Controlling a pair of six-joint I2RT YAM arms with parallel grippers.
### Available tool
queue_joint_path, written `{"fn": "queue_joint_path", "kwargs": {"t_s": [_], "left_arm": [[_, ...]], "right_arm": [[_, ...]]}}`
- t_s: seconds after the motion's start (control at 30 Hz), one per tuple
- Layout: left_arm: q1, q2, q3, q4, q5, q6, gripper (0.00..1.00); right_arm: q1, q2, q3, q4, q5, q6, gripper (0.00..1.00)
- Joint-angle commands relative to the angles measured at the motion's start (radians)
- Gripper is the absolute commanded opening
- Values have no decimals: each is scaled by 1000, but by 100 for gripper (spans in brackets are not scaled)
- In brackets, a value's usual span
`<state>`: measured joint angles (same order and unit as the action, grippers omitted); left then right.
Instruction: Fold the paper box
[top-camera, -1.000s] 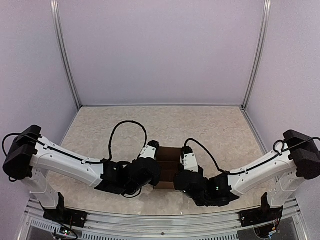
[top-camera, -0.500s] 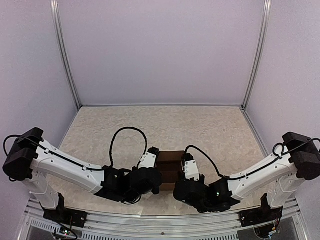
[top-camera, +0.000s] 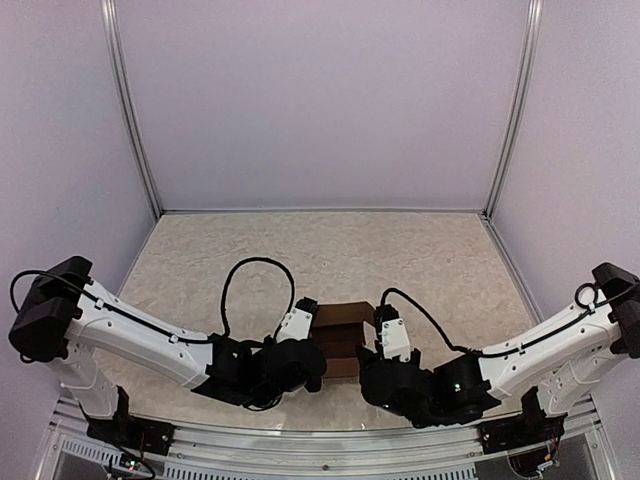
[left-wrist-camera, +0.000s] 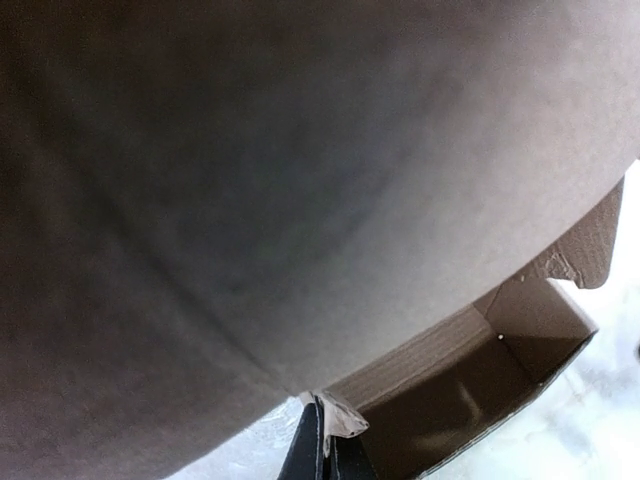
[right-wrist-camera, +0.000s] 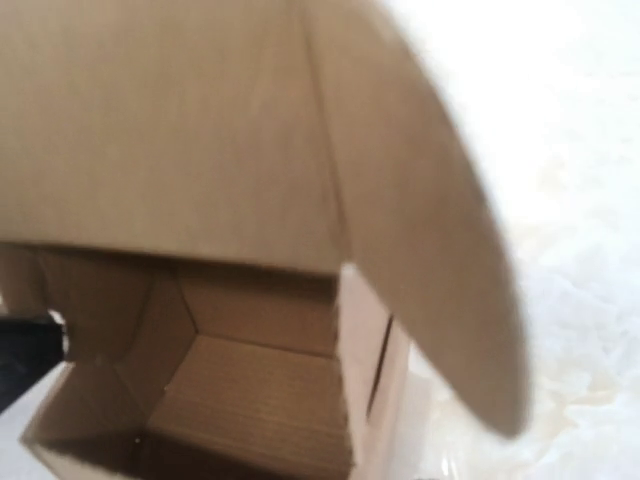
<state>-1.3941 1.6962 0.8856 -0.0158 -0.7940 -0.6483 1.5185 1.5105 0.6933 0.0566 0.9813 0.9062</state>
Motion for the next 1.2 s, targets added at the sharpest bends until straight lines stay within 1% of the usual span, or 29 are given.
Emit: {"fn": "queue_joint_path", "kwargs": {"t_s": [0.0, 0.1, 0.27, 0.4, 0.5, 0.57, 0.63, 0.7, 0.87, 1.03, 1.17], "left_arm": [[-6, 41, 14, -77, 16, -11, 0], [-6, 43, 16, -78, 14, -10, 0], [-6, 45, 19, -78, 16, -10, 0], [-7, 50, 24, -79, 19, -7, 0], [-8, 52, 28, -83, 16, -4, 0], [-8, 55, 30, -83, 16, -4, 0], [-8, 57, 32, -84, 14, -2, 0], [-7, 60, 37, -84, 13, 1, 0], [-7, 83, 63, -81, -2, 21, 0], [-3, 120, 102, -65, -41, 59, 0], [10, 156, 136, -52, -49, 85, 0]], "right_arm": [[20, -78, -35, -50, -35, -10, 39], [22, -141, -57, -70, -69, -23, 43], [21, -243, -64, -86, -96, -100, 43], [22, -299, -8, -94, -88, -220, 44], [21, -311, 49, -91, -77, -309, 43], [13, -301, 89, -90, -65, -354, 43], [-13, -280, 131, -103, -86, -383, 37], [-52, -257, 166, -104, -127, -409, 33], [-156, -179, 234, -67, -223, -470, 28], [-230, -92, 271, -39, -283, -485, 25], [-263, -49, 260, -5, -307, -476, 24]]}}
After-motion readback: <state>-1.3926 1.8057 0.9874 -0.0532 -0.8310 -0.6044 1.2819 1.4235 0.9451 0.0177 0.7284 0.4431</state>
